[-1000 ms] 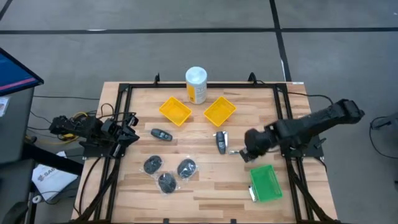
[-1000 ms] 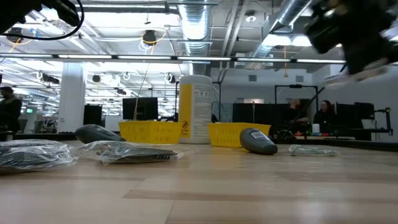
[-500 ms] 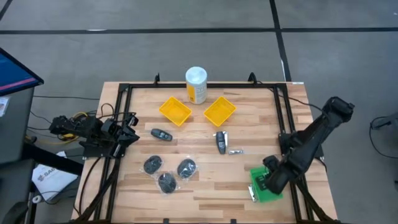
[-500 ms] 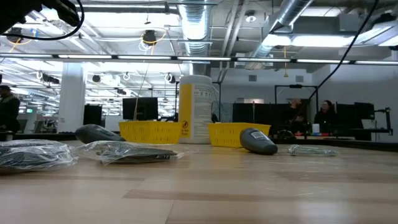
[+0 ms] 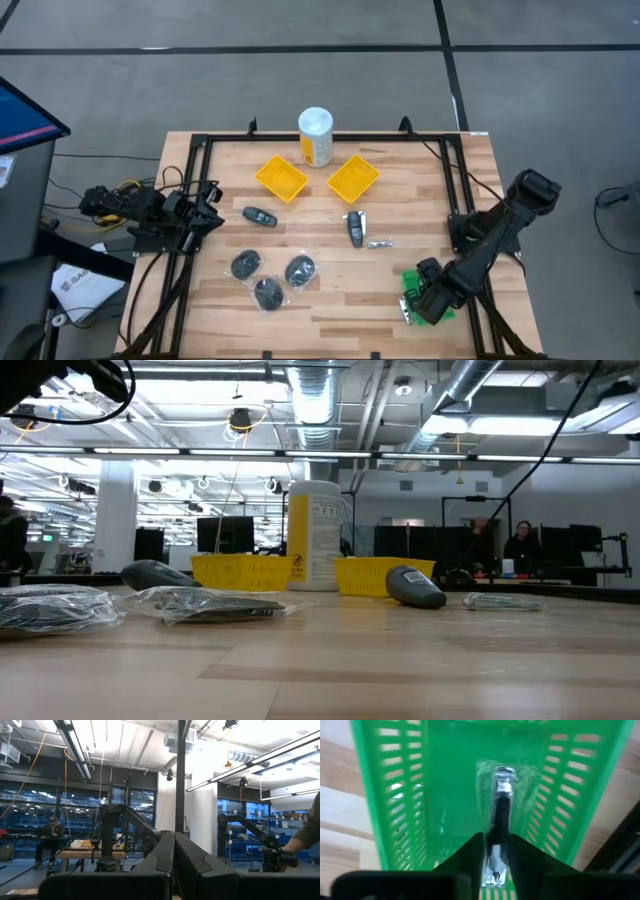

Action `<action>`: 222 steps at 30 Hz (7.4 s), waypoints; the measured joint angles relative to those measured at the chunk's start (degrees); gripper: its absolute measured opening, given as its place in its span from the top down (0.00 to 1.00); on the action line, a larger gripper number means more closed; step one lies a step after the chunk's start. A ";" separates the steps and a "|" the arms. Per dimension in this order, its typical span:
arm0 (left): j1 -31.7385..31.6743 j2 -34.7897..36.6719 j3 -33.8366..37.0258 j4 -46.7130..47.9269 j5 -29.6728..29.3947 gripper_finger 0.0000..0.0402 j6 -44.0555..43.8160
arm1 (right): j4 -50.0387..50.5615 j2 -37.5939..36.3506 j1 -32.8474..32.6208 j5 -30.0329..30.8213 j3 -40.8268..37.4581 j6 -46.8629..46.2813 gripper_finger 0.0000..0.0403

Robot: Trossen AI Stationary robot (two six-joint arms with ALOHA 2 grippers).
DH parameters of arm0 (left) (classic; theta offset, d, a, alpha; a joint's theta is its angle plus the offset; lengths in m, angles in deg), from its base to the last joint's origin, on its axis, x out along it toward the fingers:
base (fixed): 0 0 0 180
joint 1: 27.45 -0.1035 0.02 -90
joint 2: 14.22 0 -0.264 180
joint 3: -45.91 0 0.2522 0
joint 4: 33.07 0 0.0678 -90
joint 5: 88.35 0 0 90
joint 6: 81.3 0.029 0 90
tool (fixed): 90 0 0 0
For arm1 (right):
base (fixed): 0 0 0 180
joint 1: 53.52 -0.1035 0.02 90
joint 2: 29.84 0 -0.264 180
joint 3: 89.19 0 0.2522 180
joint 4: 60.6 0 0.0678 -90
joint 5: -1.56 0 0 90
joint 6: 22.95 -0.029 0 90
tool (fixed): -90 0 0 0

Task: Pick & Place Travel size toiletries
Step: Put the nail cutter into the green bin

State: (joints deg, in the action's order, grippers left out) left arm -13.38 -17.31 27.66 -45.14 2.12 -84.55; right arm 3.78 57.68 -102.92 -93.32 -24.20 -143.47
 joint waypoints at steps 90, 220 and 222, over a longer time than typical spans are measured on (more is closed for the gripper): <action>0.02 0.00 0.02 0.37 1.77 0.99 0.44 | -6.46 2.62 41.62 2.40 7.96 111.33 0.90; 0.01 -0.01 0.02 0.48 3.93 0.99 0.44 | 21.02 39.39 5.96 -5.29 45.89 134.05 0.29; 0.02 -0.02 0.02 0.46 3.93 0.99 0.44 | 21.15 39.28 5.44 -5.57 44.42 134.59 0.29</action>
State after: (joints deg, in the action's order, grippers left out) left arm -13.36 -17.34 27.68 -44.68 6.06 -84.11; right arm 24.93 96.96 -97.49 -98.90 20.22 -8.88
